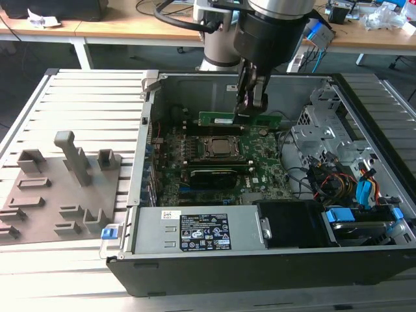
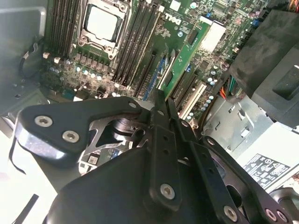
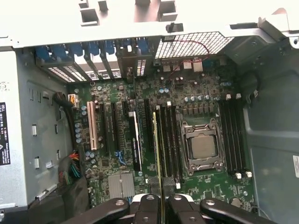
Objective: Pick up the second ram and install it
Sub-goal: 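Insert the second ram into the second slot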
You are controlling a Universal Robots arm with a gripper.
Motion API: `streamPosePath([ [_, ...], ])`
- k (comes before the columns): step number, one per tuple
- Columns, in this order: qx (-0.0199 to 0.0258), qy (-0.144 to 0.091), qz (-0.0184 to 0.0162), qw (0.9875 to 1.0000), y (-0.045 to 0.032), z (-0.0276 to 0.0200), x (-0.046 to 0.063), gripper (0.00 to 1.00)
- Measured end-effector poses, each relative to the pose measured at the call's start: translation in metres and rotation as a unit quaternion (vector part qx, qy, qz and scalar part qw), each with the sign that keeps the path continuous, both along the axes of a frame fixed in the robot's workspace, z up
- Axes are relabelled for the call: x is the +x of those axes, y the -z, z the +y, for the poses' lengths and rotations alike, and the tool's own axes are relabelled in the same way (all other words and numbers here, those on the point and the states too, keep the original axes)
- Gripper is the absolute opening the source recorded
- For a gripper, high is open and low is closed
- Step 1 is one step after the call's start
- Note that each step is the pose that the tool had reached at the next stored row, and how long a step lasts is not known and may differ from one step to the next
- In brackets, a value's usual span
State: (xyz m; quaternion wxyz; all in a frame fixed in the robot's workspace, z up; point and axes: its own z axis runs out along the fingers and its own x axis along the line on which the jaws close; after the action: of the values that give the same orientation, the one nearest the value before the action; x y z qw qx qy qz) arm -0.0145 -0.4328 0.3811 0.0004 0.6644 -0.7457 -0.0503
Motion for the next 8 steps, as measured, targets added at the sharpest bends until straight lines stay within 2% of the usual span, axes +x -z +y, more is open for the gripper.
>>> streamPosePath([
  [8,0.0,0.0,0.0,1.0,0.0086,0.0,0.0,0.14],
])
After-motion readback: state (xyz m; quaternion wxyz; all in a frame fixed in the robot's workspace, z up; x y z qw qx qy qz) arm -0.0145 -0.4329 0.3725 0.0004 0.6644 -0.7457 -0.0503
